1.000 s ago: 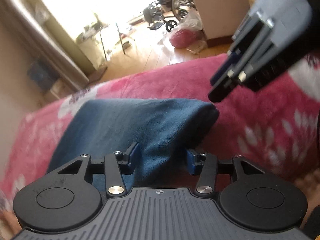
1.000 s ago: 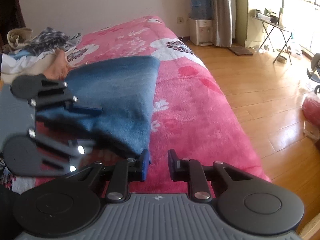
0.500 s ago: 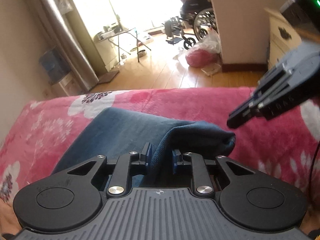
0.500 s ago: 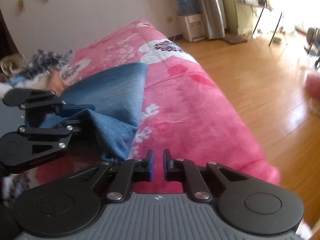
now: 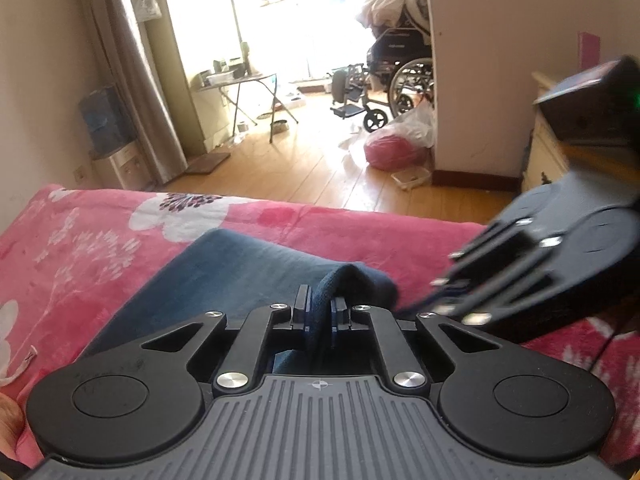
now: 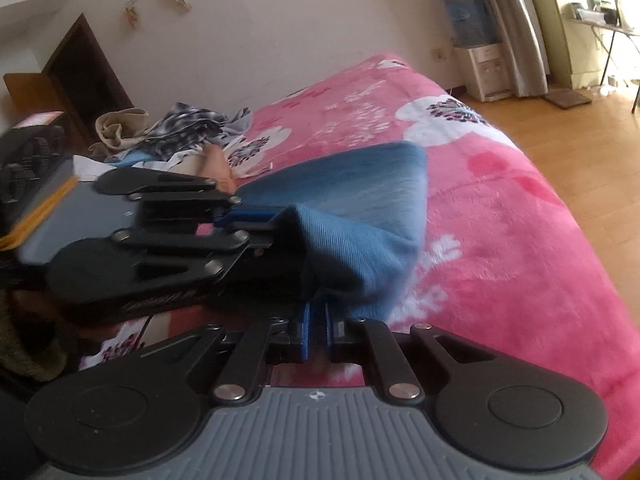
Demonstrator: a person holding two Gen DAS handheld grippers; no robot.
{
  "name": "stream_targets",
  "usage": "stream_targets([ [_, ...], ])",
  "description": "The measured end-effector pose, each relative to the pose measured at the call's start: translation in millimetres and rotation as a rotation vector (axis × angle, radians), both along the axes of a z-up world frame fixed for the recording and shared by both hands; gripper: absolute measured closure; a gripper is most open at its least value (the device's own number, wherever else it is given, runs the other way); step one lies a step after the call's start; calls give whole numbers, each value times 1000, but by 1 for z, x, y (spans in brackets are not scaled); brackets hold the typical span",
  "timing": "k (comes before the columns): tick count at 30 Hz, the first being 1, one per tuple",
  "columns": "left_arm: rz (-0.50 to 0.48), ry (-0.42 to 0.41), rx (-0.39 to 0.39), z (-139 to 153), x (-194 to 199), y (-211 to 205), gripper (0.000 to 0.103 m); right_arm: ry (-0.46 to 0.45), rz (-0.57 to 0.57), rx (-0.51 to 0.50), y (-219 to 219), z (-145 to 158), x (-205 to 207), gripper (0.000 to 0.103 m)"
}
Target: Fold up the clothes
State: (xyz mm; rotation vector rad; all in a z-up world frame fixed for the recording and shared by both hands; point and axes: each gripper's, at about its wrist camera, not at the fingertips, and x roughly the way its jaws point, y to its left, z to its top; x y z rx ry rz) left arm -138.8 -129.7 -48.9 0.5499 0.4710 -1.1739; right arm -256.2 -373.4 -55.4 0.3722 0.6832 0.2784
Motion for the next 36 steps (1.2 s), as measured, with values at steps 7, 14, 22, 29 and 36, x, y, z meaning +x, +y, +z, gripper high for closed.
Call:
stream_targets([
  [7, 40, 66, -14, -6, 8, 8, 99, -35, -131, 170, 0, -27, 15, 95],
  [14, 71, 114, -64, -1, 17, 10, 99, -68, -151, 204, -1, -28, -1, 93],
  [22, 66, 108, -79, 2, 15, 14, 99, -48, -178, 284, -9, -42, 7, 93],
  [29, 49, 77, -78, -2, 8, 18, 99, -30, -221, 507, -22, -61, 17, 92],
  [36, -175, -311, 103, -42, -35, 7, 98, 38, -300, 687, -33, -90, 14, 92],
])
